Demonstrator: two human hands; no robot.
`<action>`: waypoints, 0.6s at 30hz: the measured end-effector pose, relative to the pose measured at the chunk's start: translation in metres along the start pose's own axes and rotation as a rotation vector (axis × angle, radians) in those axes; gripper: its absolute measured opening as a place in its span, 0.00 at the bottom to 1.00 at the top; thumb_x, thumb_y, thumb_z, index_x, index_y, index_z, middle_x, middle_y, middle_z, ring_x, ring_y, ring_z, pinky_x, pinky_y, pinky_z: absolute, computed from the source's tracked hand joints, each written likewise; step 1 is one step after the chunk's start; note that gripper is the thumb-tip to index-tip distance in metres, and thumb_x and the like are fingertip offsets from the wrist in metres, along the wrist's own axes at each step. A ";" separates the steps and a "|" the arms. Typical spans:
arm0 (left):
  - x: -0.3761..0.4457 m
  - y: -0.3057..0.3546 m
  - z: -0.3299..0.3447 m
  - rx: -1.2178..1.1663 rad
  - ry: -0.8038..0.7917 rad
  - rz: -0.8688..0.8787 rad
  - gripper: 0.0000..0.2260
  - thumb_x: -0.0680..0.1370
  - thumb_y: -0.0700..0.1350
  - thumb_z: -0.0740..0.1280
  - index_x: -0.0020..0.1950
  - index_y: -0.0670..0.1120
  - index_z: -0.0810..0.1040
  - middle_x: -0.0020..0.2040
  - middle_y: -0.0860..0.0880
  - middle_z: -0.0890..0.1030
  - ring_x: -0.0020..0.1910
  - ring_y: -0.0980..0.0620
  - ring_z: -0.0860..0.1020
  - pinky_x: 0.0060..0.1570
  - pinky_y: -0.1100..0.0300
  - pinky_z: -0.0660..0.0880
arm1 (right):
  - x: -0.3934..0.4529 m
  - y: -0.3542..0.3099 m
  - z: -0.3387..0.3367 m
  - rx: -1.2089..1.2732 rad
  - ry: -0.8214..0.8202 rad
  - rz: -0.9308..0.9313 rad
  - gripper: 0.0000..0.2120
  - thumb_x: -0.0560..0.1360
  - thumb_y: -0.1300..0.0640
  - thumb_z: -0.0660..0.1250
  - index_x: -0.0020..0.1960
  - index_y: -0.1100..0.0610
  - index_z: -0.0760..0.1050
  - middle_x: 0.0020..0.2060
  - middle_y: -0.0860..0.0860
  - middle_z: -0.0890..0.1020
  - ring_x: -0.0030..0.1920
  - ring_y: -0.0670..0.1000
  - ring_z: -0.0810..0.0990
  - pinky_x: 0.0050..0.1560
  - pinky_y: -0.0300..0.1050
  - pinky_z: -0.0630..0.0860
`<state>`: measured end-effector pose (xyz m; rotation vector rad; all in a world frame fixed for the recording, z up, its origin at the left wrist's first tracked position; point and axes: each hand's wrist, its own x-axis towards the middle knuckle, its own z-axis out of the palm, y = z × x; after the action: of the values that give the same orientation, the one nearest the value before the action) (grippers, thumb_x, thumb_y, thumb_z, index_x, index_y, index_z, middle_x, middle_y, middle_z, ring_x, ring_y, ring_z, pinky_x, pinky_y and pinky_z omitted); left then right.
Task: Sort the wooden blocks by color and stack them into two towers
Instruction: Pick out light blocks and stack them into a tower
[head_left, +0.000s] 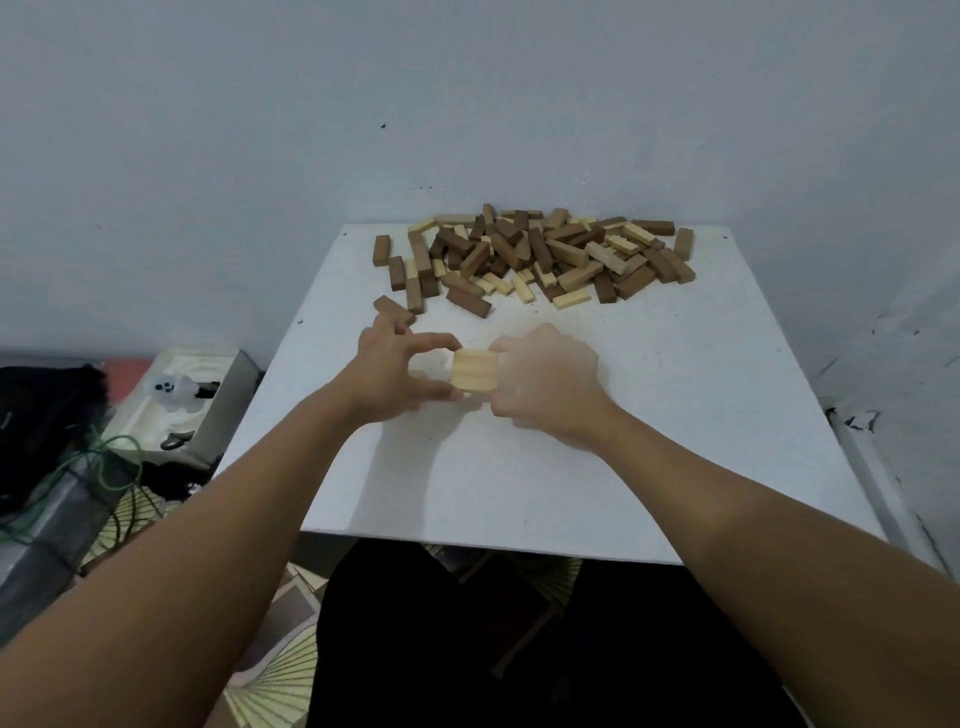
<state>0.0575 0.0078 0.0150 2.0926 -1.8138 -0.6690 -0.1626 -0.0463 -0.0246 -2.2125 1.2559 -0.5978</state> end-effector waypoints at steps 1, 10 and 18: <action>-0.005 -0.011 -0.008 -0.013 -0.001 -0.019 0.25 0.71 0.59 0.79 0.65 0.69 0.76 0.59 0.49 0.64 0.66 0.47 0.62 0.71 0.47 0.67 | 0.005 -0.010 0.009 0.015 -0.014 -0.010 0.23 0.69 0.43 0.75 0.63 0.38 0.77 0.50 0.44 0.70 0.56 0.46 0.68 0.67 0.50 0.58; -0.021 -0.082 -0.030 -0.207 -0.029 -0.114 0.23 0.69 0.59 0.81 0.60 0.72 0.78 0.58 0.52 0.68 0.63 0.49 0.69 0.68 0.51 0.69 | 0.029 -0.053 0.060 0.072 -0.098 -0.027 0.23 0.68 0.44 0.76 0.62 0.39 0.77 0.55 0.45 0.68 0.59 0.48 0.66 0.65 0.51 0.68; -0.018 -0.087 -0.027 -0.309 -0.054 -0.080 0.20 0.71 0.53 0.81 0.60 0.66 0.81 0.55 0.51 0.69 0.54 0.55 0.71 0.54 0.64 0.70 | 0.035 -0.049 0.068 0.070 -0.128 0.010 0.24 0.67 0.42 0.77 0.61 0.36 0.76 0.55 0.42 0.67 0.60 0.47 0.66 0.68 0.53 0.69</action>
<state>0.1438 0.0378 -0.0035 1.9643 -1.5432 -0.9668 -0.0737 -0.0405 -0.0412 -2.1497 1.1630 -0.4812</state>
